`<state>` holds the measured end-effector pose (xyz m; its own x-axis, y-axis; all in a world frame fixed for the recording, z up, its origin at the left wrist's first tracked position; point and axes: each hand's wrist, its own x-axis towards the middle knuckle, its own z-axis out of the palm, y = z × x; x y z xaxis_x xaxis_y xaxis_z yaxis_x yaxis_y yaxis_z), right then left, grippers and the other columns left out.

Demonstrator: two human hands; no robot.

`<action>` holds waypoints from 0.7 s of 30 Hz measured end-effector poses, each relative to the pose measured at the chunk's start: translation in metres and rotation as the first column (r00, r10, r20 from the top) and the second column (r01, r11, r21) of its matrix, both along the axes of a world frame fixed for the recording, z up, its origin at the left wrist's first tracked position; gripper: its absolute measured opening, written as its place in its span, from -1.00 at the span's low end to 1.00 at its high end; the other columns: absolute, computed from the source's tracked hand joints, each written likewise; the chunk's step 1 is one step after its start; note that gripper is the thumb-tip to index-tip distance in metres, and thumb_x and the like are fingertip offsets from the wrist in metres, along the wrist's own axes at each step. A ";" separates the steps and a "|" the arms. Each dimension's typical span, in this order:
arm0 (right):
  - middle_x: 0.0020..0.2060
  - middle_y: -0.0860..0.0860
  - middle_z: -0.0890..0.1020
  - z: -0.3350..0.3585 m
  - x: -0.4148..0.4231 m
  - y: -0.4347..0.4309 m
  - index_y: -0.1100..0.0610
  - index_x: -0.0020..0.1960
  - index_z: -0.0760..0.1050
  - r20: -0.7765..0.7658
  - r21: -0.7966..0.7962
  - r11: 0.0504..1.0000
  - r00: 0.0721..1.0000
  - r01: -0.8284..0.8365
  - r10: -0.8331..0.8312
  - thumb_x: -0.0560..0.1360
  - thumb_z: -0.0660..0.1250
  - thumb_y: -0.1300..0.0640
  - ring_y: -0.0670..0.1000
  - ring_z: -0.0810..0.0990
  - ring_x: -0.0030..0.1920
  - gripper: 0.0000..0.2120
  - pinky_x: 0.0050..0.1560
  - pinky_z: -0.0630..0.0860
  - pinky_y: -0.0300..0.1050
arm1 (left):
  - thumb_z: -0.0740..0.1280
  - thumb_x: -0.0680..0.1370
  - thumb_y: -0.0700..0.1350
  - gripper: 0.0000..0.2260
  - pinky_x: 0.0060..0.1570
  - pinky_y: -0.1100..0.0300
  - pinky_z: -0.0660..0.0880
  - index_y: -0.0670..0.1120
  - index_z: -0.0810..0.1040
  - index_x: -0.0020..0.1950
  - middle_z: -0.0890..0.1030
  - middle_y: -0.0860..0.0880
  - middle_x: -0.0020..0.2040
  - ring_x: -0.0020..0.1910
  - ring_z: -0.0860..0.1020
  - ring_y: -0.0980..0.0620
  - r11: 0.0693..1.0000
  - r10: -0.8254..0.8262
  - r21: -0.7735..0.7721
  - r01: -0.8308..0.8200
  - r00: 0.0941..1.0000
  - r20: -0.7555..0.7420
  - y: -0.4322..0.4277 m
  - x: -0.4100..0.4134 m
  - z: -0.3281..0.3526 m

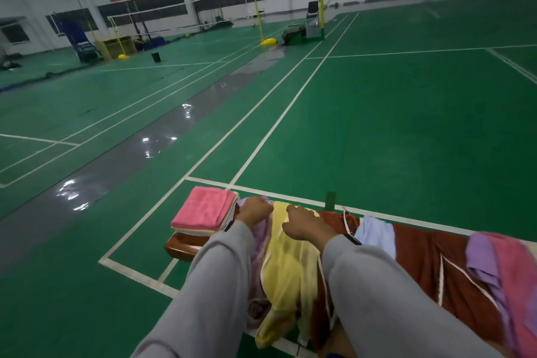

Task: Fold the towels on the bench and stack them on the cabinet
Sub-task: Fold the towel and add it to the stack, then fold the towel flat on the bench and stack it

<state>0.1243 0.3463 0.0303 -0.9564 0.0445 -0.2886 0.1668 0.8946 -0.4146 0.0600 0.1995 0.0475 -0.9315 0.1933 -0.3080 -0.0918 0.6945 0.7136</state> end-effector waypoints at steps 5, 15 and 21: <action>0.53 0.16 0.33 0.001 0.021 0.035 0.12 0.58 0.19 0.069 0.042 0.997 0.996 -0.064 0.061 0.58 0.22 0.02 0.24 0.37 0.48 -0.40 0.36 0.43 0.07 | 0.45 0.25 0.33 0.04 0.39 -0.03 0.43 -0.13 0.25 0.61 0.46 -0.23 0.45 0.38 0.47 -0.22 0.929 0.196 -0.331 -0.164 0.979 0.064 -0.050 -0.040 -0.098; 0.46 0.15 0.39 -0.025 0.003 0.018 0.10 0.55 0.23 0.147 0.032 0.996 0.986 -0.080 0.074 0.56 0.19 0.06 0.23 0.42 0.41 -0.44 0.33 0.46 0.15 | 0.49 0.46 0.26 -0.05 0.41 0.02 0.38 -0.26 0.16 0.60 0.36 -0.24 0.54 0.47 0.40 -0.21 0.931 0.174 -0.332 -0.152 0.984 0.038 -0.050 0.023 -0.080; 0.38 0.19 0.46 -0.036 -0.014 -0.019 0.06 0.51 0.29 0.106 -0.044 0.991 0.986 -0.123 0.127 0.57 0.26 0.05 0.25 0.50 0.32 -0.47 0.28 0.50 0.12 | 0.43 0.51 -0.10 -0.50 0.20 0.11 0.45 -0.28 0.48 0.40 0.54 -0.27 0.37 0.18 0.51 -0.06 0.990 -0.013 -0.137 0.018 0.999 0.037 -0.027 0.031 -0.067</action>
<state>0.1098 0.3270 -0.0052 -0.9167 -0.0863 -0.3902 0.1000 0.8957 -0.4332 0.0914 0.1724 -0.0196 -0.9165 0.1614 -0.3659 -0.1041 0.7871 0.6079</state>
